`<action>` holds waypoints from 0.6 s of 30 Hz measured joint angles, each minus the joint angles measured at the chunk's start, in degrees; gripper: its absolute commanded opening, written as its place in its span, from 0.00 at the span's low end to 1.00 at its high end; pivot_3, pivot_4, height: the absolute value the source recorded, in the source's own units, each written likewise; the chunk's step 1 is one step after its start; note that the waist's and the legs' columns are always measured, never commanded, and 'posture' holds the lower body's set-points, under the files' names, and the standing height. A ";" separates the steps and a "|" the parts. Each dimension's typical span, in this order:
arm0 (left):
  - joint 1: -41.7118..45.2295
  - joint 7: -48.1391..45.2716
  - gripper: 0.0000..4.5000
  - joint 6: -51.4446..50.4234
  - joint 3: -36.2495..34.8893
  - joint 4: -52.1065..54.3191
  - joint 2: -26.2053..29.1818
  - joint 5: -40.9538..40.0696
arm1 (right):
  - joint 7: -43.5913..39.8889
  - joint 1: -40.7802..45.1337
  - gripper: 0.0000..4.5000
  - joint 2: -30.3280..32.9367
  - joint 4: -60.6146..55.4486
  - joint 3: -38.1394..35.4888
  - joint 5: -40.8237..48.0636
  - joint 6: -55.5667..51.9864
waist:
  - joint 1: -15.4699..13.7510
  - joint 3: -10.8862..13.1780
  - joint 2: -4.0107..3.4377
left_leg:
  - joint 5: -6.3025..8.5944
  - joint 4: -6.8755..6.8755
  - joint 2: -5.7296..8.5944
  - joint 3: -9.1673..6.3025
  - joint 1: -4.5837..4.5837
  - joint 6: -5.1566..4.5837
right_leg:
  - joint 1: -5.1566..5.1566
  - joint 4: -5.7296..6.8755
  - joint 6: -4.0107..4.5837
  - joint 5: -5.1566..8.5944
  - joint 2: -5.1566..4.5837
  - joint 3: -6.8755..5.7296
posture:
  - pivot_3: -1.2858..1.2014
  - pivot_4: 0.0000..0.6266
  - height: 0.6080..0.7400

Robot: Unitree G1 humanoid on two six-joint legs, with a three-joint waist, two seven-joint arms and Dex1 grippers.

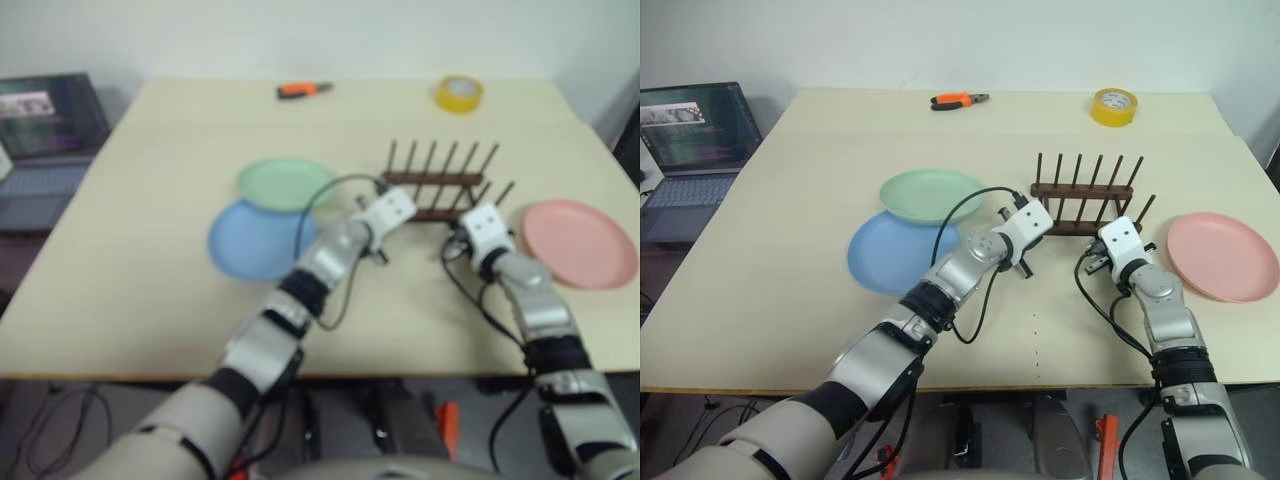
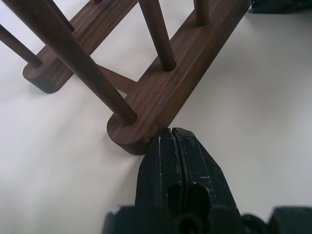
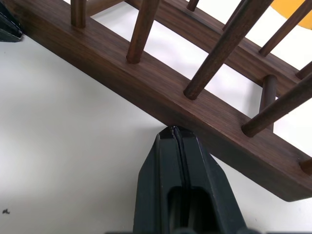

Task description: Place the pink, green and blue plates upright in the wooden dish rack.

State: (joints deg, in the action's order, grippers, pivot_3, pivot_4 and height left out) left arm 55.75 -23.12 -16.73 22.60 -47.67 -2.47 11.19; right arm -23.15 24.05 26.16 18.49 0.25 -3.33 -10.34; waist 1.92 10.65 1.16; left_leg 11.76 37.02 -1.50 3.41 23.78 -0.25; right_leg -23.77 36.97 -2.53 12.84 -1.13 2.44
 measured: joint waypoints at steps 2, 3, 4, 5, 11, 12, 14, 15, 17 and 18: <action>0.00 -0.12 0.01 -0.04 -0.12 0.01 0.00 0.02 | -0.03 0.01 0.00 -0.08 0.00 0.04 -0.01 0.01 | 0.01 0.00 0.00 | 0.00 0.00 0.00 0.00 0.00 0.00 | 0.00 0.00 0.00 0.00 0.00 0.00 | 0.52 0.24 1.00; -0.01 -0.25 0.01 -0.11 -0.18 0.07 0.02 0.02 | -0.09 0.01 0.00 -0.11 0.00 0.05 -0.02 0.01 | 0.01 0.00 0.00 | 0.00 -0.01 0.00 0.00 0.00 0.00 | 0.00 0.00 0.00 0.00 0.00 0.00 | 0.52 0.24 1.00; -0.17 -1.03 0.01 -0.50 -0.17 0.72 0.25 0.10 | -0.55 -0.01 0.00 -0.05 -0.19 0.22 -0.02 -0.01 | 0.03 0.00 0.00 | 0.00 -0.01 0.00 0.00 0.00 0.00 | 0.00 -0.01 0.00 0.00 0.00 0.00 | 0.52 0.24 1.00; -0.56 -1.88 0.01 -0.86 -0.12 1.75 0.70 0.24 | -1.15 -0.06 0.00 0.11 -0.62 0.65 -0.02 -0.04 | 0.11 0.00 0.00 | 0.00 -0.02 0.00 0.01 0.00 0.00 | -0.01 0.00 0.00 0.00 0.01 0.01 | 0.52 0.24 1.00; -6.80 -11.43 0.01 -8.61 0.57 19.09 6.56 -0.58 | -15.90 -7.13 0.00 6.98 -16.67 0.75 8.49 -6.67 | -0.08 0.00 -0.01 | 0.00 -0.12 -0.03 0.00 0.30 0.01 | -0.30 0.01 0.07 0.06 0.01 -0.02 | 0.52 0.24 1.00; -7.55 -13.12 0.01 -10.43 0.54 22.59 8.26 -1.07 | -19.23 -8.60 0.00 9.53 -20.41 -0.07 11.39 -8.65 | -0.09 0.00 -0.01 | 0.00 -0.10 -0.04 0.00 0.32 0.01 | -0.31 0.00 0.07 0.07 0.01 -0.03 | 0.52 0.24 1.00; -8.27 -16.34 0.09 -14.62 -0.48 29.61 11.28 -2.50 | -24.16 -10.11 0.04 14.07 -26.42 -4.24 17.12 -13.09 | -0.03 0.01 0.01 | 0.00 -0.04 -0.05 0.01 0.30 0.01 | -0.29 0.02 0.06 0.06 0.00 -0.02 | 0.52 0.24 1.00; -8.27 -17.39 0.14 -15.97 -1.08 32.00 12.07 -3.23 | -25.47 -10.16 0.08 15.83 -27.72 -5.98 18.84 -14.57 | -0.08 0.01 0.01 | 0.00 -0.04 -0.04 0.00 0.28 0.01 | -0.26 0.02 0.03 0.04 -0.01 -0.03 | 0.52 0.24 1.00; -8.28 -20.48 0.29 -19.34 -2.89 38.66 13.71 -6.39 | -28.29 -10.25 0.20 20.30 -30.16 -10.93 23.21 -18.28 | -0.18 0.01 0.02 | 0.00 0.01 -0.04 -0.01 0.21 0.01 | -0.20 0.02 0.04 0.02 -0.03 -0.05 | 0.52 0.24 1.00; -8.24 -21.53 0.38 -20.45 -3.47 40.88 14.19 -7.46 | -29.09 -10.25 0.28 21.75 -30.61 -12.81 24.59 -19.45 | -0.21 0.01 0.02 | 0.00 0.01 -0.05 -0.02 0.12 0.01 | -0.09 0.01 0.07 0.04 -0.03 -0.07 | 0.52 0.24 1.00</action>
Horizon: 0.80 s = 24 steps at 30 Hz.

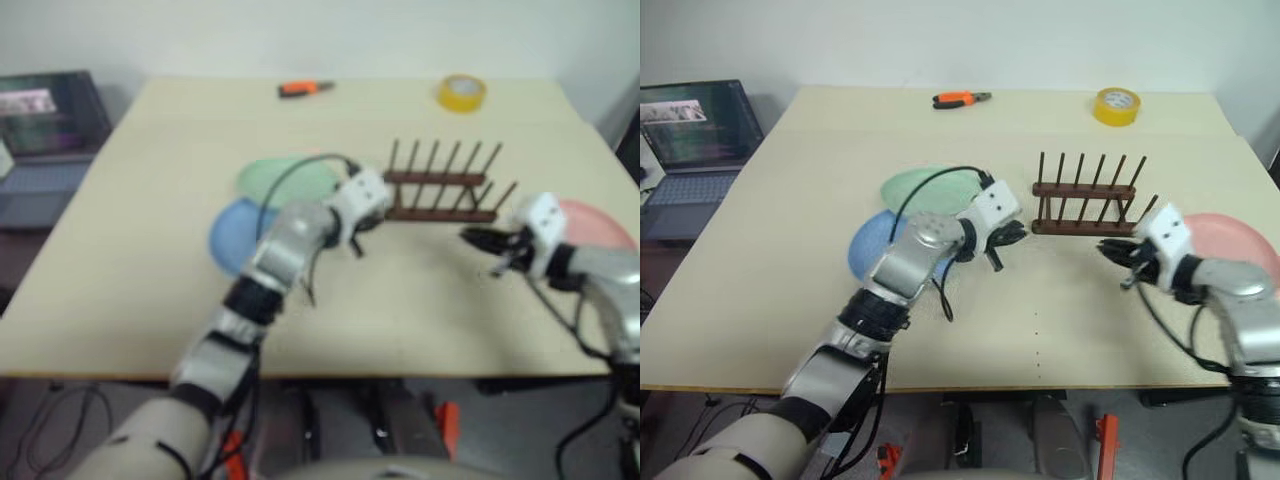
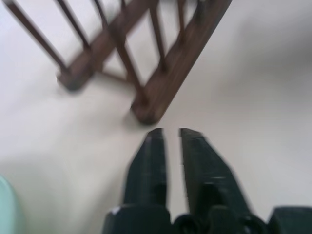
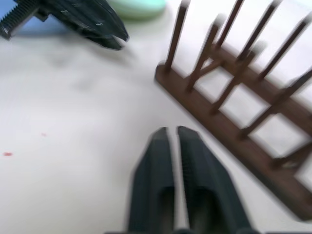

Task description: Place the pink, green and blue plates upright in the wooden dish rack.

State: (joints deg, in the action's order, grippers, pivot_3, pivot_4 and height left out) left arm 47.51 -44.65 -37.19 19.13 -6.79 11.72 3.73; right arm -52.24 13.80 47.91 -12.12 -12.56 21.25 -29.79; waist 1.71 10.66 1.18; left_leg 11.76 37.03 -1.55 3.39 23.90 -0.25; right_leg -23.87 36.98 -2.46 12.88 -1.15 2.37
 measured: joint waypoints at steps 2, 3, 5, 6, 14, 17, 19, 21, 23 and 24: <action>0.13 -2.26 0.53 -2.01 -1.12 3.14 1.02 -2.70 | -1.30 -0.39 0.43 2.09 -0.27 -3.07 2.16 -1.34 | 0.01 -0.01 0.02 | 0.00 -0.01 -0.01 -0.03 -0.13 0.00 | 0.14 -0.02 0.26 0.15 0.00 -0.03 | 0.52 0.24 1.00; 0.13 -3.45 0.62 -2.87 -1.35 4.29 1.74 -4.12 | -1.84 -1.29 0.52 3.25 0.11 -4.20 2.63 -1.83 | 0.02 -0.01 0.01 | 0.00 -0.02 0.00 -0.04 -0.13 0.00 | 0.14 -0.02 0.30 0.17 0.00 -0.03 | 0.52 0.24 1.00; 0.20 -4.65 0.78 -3.98 -1.82 5.20 2.86 -5.93 | -2.51 -2.46 0.67 4.84 1.86 -5.55 2.64 -2.18 | 0.10 -0.01 0.01 | 0.00 -0.02 0.00 -0.02 -0.13 0.00 | 0.13 -0.02 0.33 0.19 0.01 -0.01 | 0.52 0.24 1.00; 0.24 -4.90 0.86 -4.33 -1.97 5.25 3.22 -6.64 | -2.86 -3.28 0.75 5.60 2.82 -6.22 2.62 -2.16 | 0.09 -0.01 0.01 | 0.00 -0.02 0.01 -0.02 -0.12 0.00 | 0.12 -0.02 0.32 0.19 0.00 -0.01 | 0.52 0.24 1.00; 0.09 -6.02 1.00 -4.61 -1.28 5.64 4.97 -8.49 | -4.11 -6.73 0.99 11.09 12.16 -7.99 -1.06 0.52 | 0.10 -0.01 0.02 | 0.00 -0.02 0.01 0.01 -0.10 0.00 | 0.10 -0.03 0.10 0.07 0.00 0.01 | 0.52 0.24 1.00; 0.05 -6.00 1.00 -3.90 -0.24 5.71 4.95 -8.48 | -3.99 -5.66 0.99 13.06 17.78 -4.94 -5.10 3.13 | 0.15 0.00 0.02 | 0.00 -0.02 0.02 0.00 -0.12 0.00 | 0.10 -0.03 0.17 0.11 0.00 0.01 | 0.52 0.24 1.00; 0.01 -5.97 1.00 -3.65 0.40 5.73 4.96 -8.47 | -4.12 -4.38 0.99 13.30 22.52 -1.79 -7.60 5.05 | 0.18 0.00 0.02 | 0.00 -0.01 0.02 0.02 -0.12 -0.01 | 0.10 -0.02 0.22 0.13 0.01 0.03 | 0.52 0.24 1.00; -0.15 -5.88 1.00 -3.62 0.89 5.79 4.91 -8.48 | -4.76 -3.24 0.99 13.28 25.34 0.34 -8.92 6.35 | 0.21 -0.02 0.00 | 0.00 -0.02 0.03 0.04 -0.12 0.00 | 0.08 -0.02 0.16 0.10 0.01 0.06 | 0.52 0.24 1.00; -0.67 -5.61 1.00 -3.66 0.96 6.08 4.95 -8.48 | -5.43 -1.66 0.99 13.29 28.26 2.26 -9.85 7.82 | 0.24 -0.02 0.00 | 0.00 -0.04 0.03 0.03 -0.12 0.00 | 0.08 -0.01 0.09 0.06 0.02 0.05 | 0.52 0.24 1.00; -0.88 -5.49 1.00 -3.73 1.02 6.22 4.97 -8.48 | -5.54 -1.17 0.99 13.28 29.25 2.79 -10.46 8.28 | 0.22 -0.02 0.00 | 0.00 -0.04 0.03 0.01 -0.11 0.00 | 0.08 -0.02 0.09 0.06 0.02 0.03 | 0.52 0.24 1.00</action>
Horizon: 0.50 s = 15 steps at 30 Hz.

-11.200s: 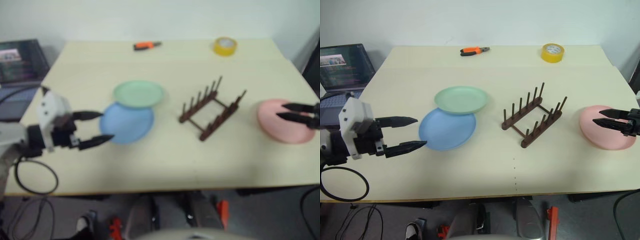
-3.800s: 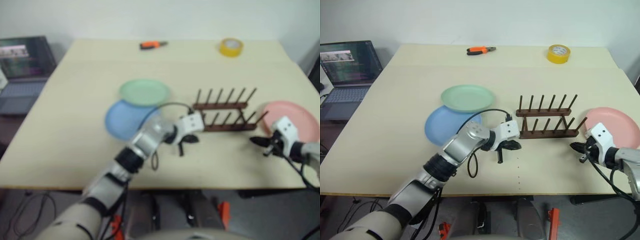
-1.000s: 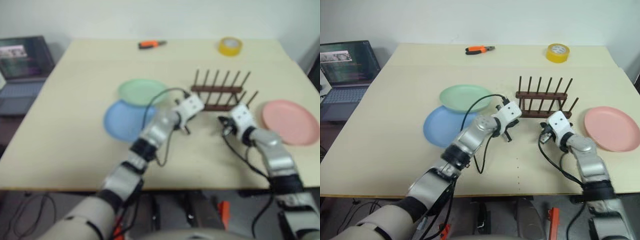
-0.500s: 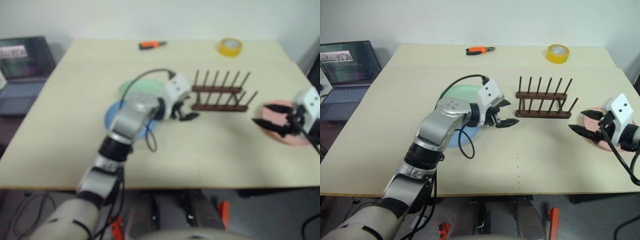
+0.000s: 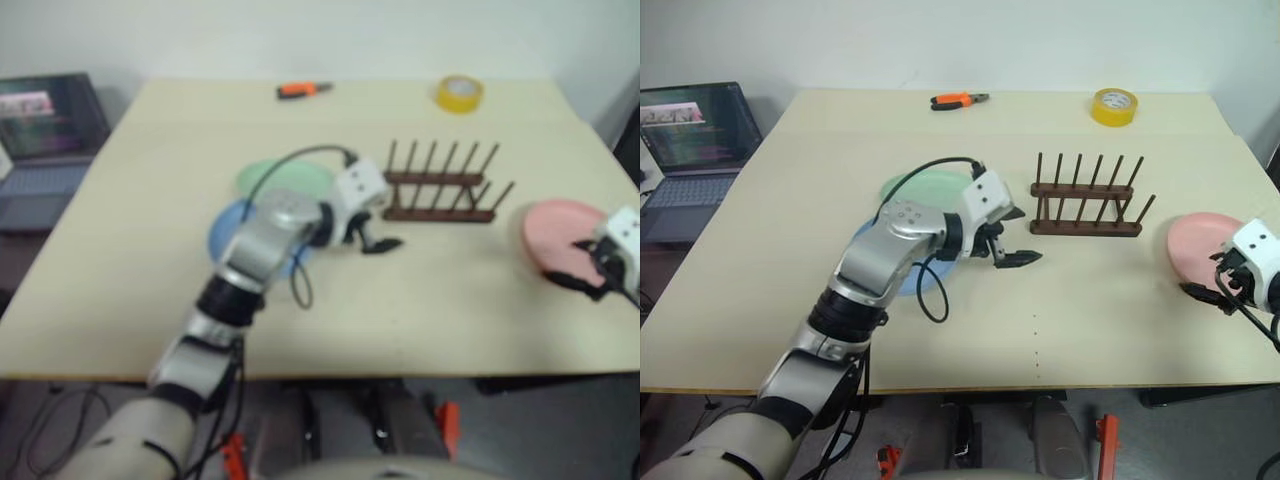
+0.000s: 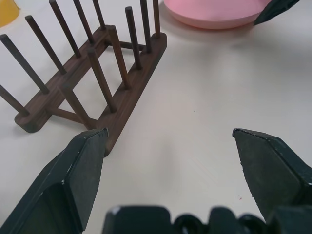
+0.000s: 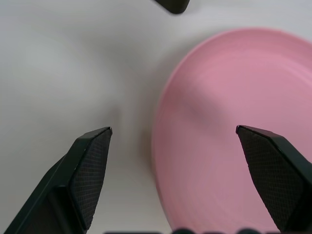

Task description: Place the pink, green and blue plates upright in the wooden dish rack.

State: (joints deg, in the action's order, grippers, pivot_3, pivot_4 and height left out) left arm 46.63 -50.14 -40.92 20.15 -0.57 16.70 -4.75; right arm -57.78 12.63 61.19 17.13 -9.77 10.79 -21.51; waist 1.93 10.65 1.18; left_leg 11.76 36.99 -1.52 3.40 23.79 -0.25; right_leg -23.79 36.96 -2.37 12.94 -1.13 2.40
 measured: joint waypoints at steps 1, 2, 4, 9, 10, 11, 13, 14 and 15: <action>-0.25 0.10 1.00 -0.10 0.04 0.24 0.09 0.00 | -0.28 0.61 0.99 0.00 1.09 0.61 -0.61 0.52 | -0.04 0.00 0.00 | 0.00 0.00 0.00 0.00 0.00 0.00 | 0.00 0.00 0.00 0.00 0.00 -0.01 | 0.52 0.24 1.00; -0.56 0.24 1.00 -0.17 0.06 0.59 0.29 0.00 | -0.71 1.24 0.99 0.00 2.10 1.25 -0.86 1.06 | -0.04 0.00 0.00 | 0.00 0.00 0.00 0.01 0.00 0.00 | 0.00 0.00 0.00 0.00 0.00 0.00 | 0.52 0.24 1.00; -1.10 0.71 1.00 -0.40 0.13 0.89 0.60 0.00 | -1.09 2.19 0.99 -0.05 3.70 2.51 -1.73 1.85 | -0.05 0.00 0.00 | 0.00 0.00 0.00 0.00 0.00 0.00 | 0.00 0.00 -0.01 -0.01 0.00 0.00 | 0.52 0.24 1.00; -1.51 1.33 1.00 -1.25 0.15 1.54 1.11 0.00 | -1.13 3.96 0.91 -0.79 7.22 4.68 -3.70 3.23 | -0.08 0.00 0.00 | 0.00 0.02 0.01 0.01 0.00 0.00 | 0.01 0.00 -0.03 -0.02 -0.01 0.01 | 0.52 0.24 1.00; -1.66 1.52 1.00 -1.35 0.15 2.21 1.17 0.00 | -1.09 4.00 0.85 -0.99 7.72 5.15 -4.09 3.36 | -0.08 0.00 0.00 | 0.00 0.02 0.00 0.01 0.00 0.00 | 0.01 0.00 -0.03 -0.01 -0.01 0.01 | 0.52 0.24 1.00; -1.73 1.79 1.00 -1.42 0.15 2.69 1.25 -0.01 | -1.06 4.01 0.78 -1.20 8.01 5.42 -4.36 3.45 | -0.08 0.00 0.00 | 0.00 0.01 0.00 0.01 0.00 0.00 | 0.01 0.00 -0.03 -0.01 -0.01 0.02 | 0.52 0.24 1.00; -1.74 2.00 1.00 -1.55 0.15 2.93 1.41 -0.01 | -1.05 4.15 0.63 -1.53 8.01 5.46 -4.57 3.67 | -0.04 0.00 0.00 | 0.00 0.02 0.00 0.01 -0.01 0.00 | 0.01 0.01 -0.03 -0.02 0.00 0.02 | 0.52 0.24 1.00; -1.74 2.02 1.00 -1.60 0.15 2.94 1.57 -0.01 | -0.92 4.20 0.54 -1.78 8.01 5.47 -4.91 3.69 | -0.04 0.00 0.00 | 0.00 0.02 0.00 0.01 -0.01 0.00 | 0.01 0.02 -0.03 -0.02 0.00 0.01 | 0.52 0.24 1.00; -1.77 2.05 1.00 -1.69 0.15 2.94 1.79 -0.01 | -0.92 4.24 0.46 -2.04 8.01 5.47 -4.97 3.78 | -0.04 0.00 0.00 | 0.00 0.02 0.00 0.01 -0.02 0.00 | 0.01 0.03 -0.04 -0.02 0.00 0.01 | 0.52 0.24 1.00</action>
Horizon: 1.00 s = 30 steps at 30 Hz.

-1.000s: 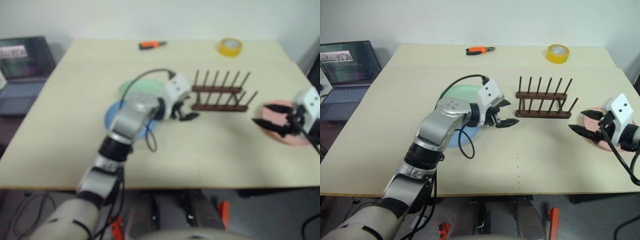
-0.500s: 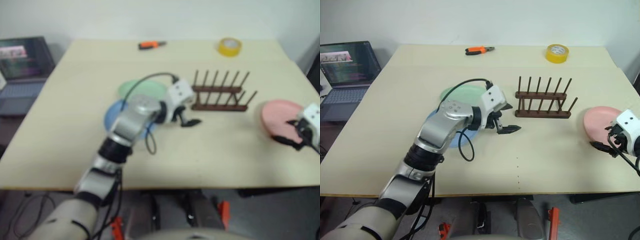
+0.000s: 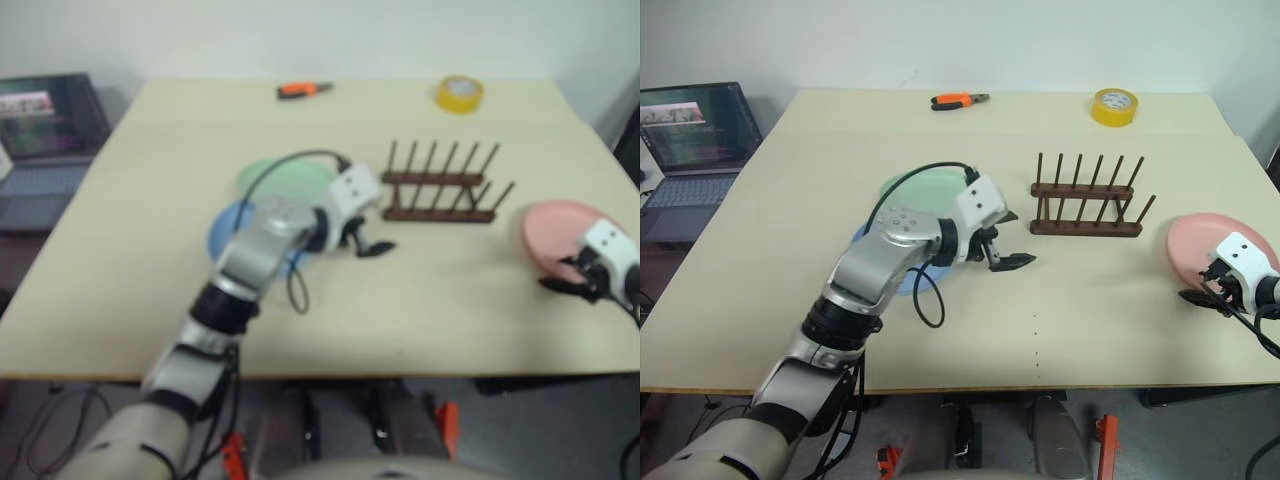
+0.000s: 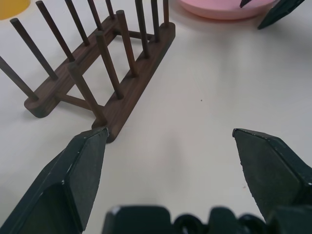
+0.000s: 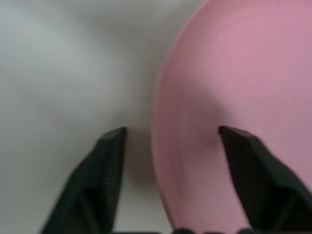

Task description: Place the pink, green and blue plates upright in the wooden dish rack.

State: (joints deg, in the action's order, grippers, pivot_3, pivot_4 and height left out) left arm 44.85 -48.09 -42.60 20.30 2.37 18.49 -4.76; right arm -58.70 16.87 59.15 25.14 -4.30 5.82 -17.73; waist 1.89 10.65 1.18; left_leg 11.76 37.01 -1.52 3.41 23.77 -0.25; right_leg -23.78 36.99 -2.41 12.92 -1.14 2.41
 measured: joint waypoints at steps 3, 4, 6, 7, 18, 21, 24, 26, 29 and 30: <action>-0.01 0.07 1.00 -0.54 0.00 0.00 0.33 0.00 | 0.23 0.01 0.22 -0.43 0.04 0.02 -0.19 0.36 | -0.01 0.00 0.00 | 0.00 0.03 0.01 0.00 0.00 0.00 | 0.03 0.00 -0.01 -0.01 0.00 0.01 | 0.52 0.24 1.00; -0.01 0.08 1.00 -0.62 0.00 0.00 0.34 0.00 | 0.29 0.02 0.15 -0.43 0.04 -0.04 -0.21 0.57 | -0.02 0.00 0.00 | 0.00 0.04 0.01 0.00 -0.01 0.00 | 0.03 -0.01 -0.01 -0.01 -0.01 0.01 | 0.52 0.24 1.00; -0.01 0.10 1.00 -0.65 0.00 0.00 0.30 0.00 | 0.78 0.10 0.01 -0.40 -0.08 -0.44 -0.25 1.00 | 0.01 -0.05 0.10 | 0.00 0.04 0.00 0.01 -0.04 0.00 | 0.06 -0.02 -0.02 -0.01 -0.01 0.02 | 0.52 0.24 1.00; -0.01 0.11 1.00 -0.65 0.00 0.00 0.30 0.00 | 1.27 0.08 0.00 -0.35 -0.13 -0.80 -0.35 1.05 | 0.02 -0.09 0.17 | 0.00 0.04 -0.01 0.01 -0.05 0.00 | 0.08 -0.02 -0.02 -0.01 -0.01 0.02 | 0.52 0.24 1.00; 0.19 -0.06 1.00 0.89 0.00 -0.10 0.37 -0.34 | 1.13 -0.69 0.00 2.23 -6.51 -8.42 3.66 -2.26 | -0.05 -0.13 0.23 | 0.00 -0.01 -0.01 0.00 -0.16 0.00 | 0.18 -0.03 0.04 0.02 -0.02 -0.01 | 0.52 0.24 1.00; 0.19 -0.08 1.00 1.01 -0.03 -0.11 0.46 -0.71 | -0.03 0.74 0.00 2.55 -7.51 -12.22 7.23 -3.19 | -0.02 -0.13 0.22 | 0.00 -0.03 -0.02 0.00 -0.16 0.00 | 0.16 -0.03 0.04 0.02 -0.01 -0.01 | 0.52 0.24 1.00; 0.18 -0.10 1.00 1.31 -0.24 -0.11 0.65 -0.92 | -0.56 5.25 0.00 2.79 -7.52 -15.85 11.38 -5.10 | 0.08 -0.13 0.20 | 0.00 -0.02 -0.01 0.02 -0.16 0.00 | 0.14 -0.02 0.04 0.02 -0.01 0.03 | 0.52 0.24 1.00; 0.16 -0.09 1.00 1.65 -0.28 -0.12 0.77 -0.98 | -1.20 9.33 0.00 3.40 -7.51 -17.66 13.90 -5.82 | 0.04 -0.13 0.20 | 0.00 -0.02 -0.02 -0.01 -0.16 0.00 | 0.15 -0.02 0.05 0.03 -0.01 -0.01 | 0.52 0.24 1.00; 0.17 -0.08 1.00 1.82 -0.31 -0.13 0.77 -1.03 | -1.76 14.17 0.00 3.60 -7.68 -18.51 16.81 -6.57 | 0.01 -0.13 0.20 | 0.00 -0.03 -0.02 -0.01 -0.14 0.00 | 0.14 -0.05 0.06 0.03 -0.01 -0.02 | 0.52 0.24 1.00; 0.17 -0.07 1.00 1.86 -0.32 -0.14 0.80 -1.15 | -2.11 15.70 0.00 3.34 -7.76 -18.69 18.20 -7.18 | 0.00 -0.13 0.20 | 0.00 -0.04 -0.03 -0.01 -0.12 0.00 | 0.14 -0.07 0.06 0.03 -0.01 -0.02 | 0.52 0.24 1.00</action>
State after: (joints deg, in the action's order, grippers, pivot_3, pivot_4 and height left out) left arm 45.02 -48.16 -40.75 19.98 2.23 19.29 -5.91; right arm -60.81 32.57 62.49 17.38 -22.99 24.02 -24.91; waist 1.89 10.52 1.38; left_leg 11.76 36.98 -1.55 3.40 23.65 -0.25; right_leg -23.64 36.92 -2.35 12.95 -1.15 2.38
